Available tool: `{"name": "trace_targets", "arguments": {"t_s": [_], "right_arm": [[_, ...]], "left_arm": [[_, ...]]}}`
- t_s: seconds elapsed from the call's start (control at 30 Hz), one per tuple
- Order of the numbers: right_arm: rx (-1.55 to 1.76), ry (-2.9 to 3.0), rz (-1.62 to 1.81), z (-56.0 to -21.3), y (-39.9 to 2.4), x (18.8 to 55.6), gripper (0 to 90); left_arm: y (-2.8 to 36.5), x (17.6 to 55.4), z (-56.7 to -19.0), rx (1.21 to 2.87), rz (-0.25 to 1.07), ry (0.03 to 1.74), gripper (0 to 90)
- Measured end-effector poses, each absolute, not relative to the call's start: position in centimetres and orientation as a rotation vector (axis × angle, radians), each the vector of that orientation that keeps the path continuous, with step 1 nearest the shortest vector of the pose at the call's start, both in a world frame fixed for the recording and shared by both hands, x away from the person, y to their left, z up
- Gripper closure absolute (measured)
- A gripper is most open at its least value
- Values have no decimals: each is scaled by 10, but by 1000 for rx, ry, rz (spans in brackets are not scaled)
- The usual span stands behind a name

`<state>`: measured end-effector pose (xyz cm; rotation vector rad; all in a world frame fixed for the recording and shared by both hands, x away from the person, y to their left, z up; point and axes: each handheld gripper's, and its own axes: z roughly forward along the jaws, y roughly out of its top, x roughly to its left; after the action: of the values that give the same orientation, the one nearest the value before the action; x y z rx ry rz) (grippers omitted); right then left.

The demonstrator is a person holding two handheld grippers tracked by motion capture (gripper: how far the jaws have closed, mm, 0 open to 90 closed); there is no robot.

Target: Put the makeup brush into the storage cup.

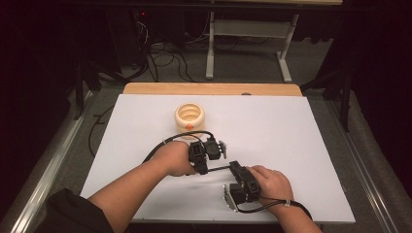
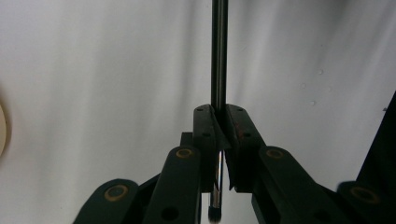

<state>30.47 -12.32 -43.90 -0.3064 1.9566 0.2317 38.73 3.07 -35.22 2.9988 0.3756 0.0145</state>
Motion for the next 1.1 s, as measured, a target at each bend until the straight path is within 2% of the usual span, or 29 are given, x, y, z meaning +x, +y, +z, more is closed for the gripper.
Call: {"name": "trace_targets", "arguments": {"t_s": [1.1], "right_arm": [[-399, 1937, 241, -438, -114, 305, 835]], "left_arm": [[26, 388, -352, 3003, 19, 367, 838]]}}
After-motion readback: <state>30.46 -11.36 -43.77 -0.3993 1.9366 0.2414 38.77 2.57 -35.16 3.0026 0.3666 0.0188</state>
